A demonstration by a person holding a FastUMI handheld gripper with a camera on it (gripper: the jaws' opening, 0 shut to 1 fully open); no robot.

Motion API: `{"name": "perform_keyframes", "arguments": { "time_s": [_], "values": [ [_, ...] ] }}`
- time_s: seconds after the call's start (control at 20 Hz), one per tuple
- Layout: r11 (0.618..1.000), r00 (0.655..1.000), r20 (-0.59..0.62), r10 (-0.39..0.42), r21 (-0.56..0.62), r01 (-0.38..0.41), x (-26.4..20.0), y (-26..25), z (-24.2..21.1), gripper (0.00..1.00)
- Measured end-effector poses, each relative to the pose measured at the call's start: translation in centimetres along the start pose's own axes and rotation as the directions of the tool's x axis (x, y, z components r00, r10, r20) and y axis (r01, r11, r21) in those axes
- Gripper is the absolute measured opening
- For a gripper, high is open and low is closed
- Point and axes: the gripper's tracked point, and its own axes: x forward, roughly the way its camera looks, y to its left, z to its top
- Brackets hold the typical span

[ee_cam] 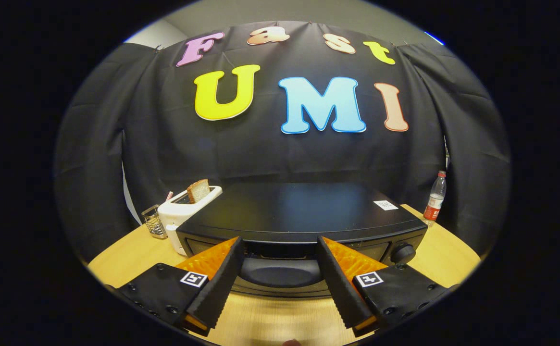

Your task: Open the toaster oven, put the food inside, and close the toaster oven door.

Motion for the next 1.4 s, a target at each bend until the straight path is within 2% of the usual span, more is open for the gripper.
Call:
{"name": "perform_keyframes", "arguments": {
  "time_s": [0.95,1.4],
  "values": [
    [0.998,1.000,0.020,0.022,-0.052,-0.021,-5.7,0.4,-3.9,0.97],
    [0.998,1.000,-0.007,0.017,-0.064,-0.017,-7.8,0.7,-6.5,0.96]
  ]
}}
